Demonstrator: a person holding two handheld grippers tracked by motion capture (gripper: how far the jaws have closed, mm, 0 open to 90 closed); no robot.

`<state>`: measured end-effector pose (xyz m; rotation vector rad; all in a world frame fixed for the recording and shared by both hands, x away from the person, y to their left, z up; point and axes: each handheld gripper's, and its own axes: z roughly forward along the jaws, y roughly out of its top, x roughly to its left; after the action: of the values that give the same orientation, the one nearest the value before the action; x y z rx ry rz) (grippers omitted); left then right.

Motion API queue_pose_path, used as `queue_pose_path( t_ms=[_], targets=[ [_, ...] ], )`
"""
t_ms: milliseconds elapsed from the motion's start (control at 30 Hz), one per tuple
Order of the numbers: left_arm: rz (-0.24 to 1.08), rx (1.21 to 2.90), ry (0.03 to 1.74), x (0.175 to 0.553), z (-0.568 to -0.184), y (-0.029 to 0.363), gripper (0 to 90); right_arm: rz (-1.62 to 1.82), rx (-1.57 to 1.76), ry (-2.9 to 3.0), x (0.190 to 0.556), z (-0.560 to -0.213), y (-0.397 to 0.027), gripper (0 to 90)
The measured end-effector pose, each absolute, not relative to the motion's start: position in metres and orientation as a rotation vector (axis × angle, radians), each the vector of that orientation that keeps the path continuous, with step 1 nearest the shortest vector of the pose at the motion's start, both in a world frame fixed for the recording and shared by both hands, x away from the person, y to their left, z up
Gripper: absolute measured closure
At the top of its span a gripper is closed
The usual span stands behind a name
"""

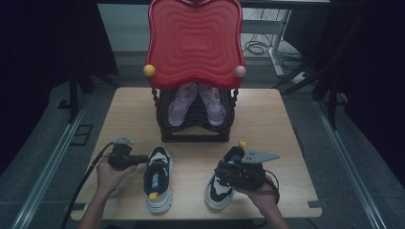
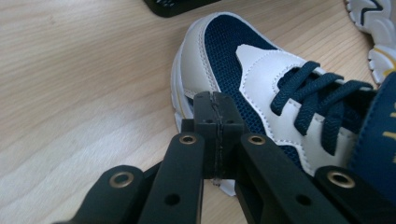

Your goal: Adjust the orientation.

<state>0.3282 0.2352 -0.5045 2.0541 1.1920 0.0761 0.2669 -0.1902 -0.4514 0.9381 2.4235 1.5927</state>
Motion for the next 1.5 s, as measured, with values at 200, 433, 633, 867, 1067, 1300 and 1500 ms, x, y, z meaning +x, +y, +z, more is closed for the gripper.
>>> queue_pose_path(
  t_ms=[200,433,633,867,1067,1300,1500],
  targets=[
    [0.056,2.07,1.147,0.335,-0.503,0.224,89.1,1.59,0.935,2.432,0.267,-0.452,-0.189,61.7],
    [0.018,2.098,1.09,0.341,-0.502,0.214,89.1,1.587,0.941,2.433,0.268,-0.453,-0.19,61.6],
    [-0.009,2.107,1.052,0.344,-0.502,0.207,89.0,1.578,0.941,2.438,0.268,-0.454,-0.189,61.8],
    [-0.017,2.116,1.024,0.345,-0.502,0.202,88.4,1.576,0.944,2.441,0.268,-0.455,-0.19,61.8],
    [0.043,2.128,1.037,0.342,-0.5,0.205,82.8,1.578,0.946,2.438,0.268,-0.455,-0.191,61.7],
    [0.123,2.02,1.12,0.324,-0.494,0.233,64.8,1.583,0.943,2.433,0.267,-0.454,-0.192,61.8],
    [0.162,1.98,1.162,0.308,-0.49,0.248,53.5,1.581,0.948,2.431,0.268,-0.454,-0.192,61.7]
  ],
)
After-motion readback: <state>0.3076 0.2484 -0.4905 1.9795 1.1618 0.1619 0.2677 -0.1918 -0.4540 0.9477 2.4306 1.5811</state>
